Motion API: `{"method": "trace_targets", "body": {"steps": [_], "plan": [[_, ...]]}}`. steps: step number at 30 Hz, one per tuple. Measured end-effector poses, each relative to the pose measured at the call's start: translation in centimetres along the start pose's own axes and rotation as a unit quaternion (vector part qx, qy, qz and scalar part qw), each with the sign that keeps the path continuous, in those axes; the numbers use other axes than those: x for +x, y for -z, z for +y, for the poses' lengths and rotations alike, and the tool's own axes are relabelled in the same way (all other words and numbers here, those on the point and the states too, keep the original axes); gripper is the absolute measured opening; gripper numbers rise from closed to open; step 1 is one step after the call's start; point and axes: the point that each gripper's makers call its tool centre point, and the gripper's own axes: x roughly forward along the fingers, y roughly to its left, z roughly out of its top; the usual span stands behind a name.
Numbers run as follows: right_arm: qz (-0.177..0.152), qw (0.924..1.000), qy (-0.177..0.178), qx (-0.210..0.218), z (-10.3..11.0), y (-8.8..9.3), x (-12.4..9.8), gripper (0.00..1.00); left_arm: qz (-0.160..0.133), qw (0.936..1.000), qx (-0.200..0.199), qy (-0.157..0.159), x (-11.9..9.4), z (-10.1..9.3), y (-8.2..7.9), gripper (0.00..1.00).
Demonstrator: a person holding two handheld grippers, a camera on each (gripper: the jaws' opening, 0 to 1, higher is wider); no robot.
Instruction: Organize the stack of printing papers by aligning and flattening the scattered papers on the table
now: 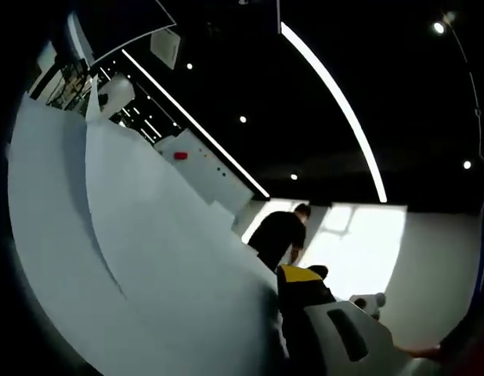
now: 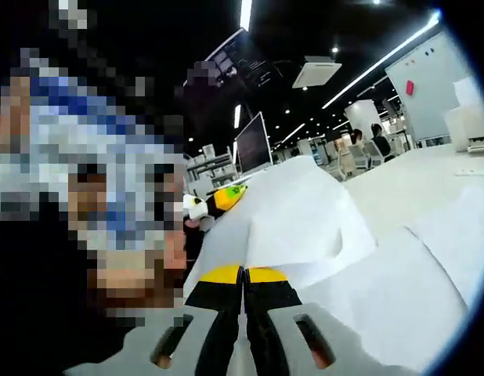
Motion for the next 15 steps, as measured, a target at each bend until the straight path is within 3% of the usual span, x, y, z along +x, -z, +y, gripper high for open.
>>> {"method": "trace_targets", "body": {"steps": [12,15], "plan": [[0.012,0.9997,0.013,-0.014,-0.51,0.44,0.13,0.0,0.003,0.9998,0.019,-0.008,-0.06,0.26,0.07,0.1],[0.017,0.9992,0.025,-0.026,-0.74,0.66,0.24,0.04,-0.003,0.9998,0.017,-0.009,-0.2,0.35,-0.19,0.08]]}}
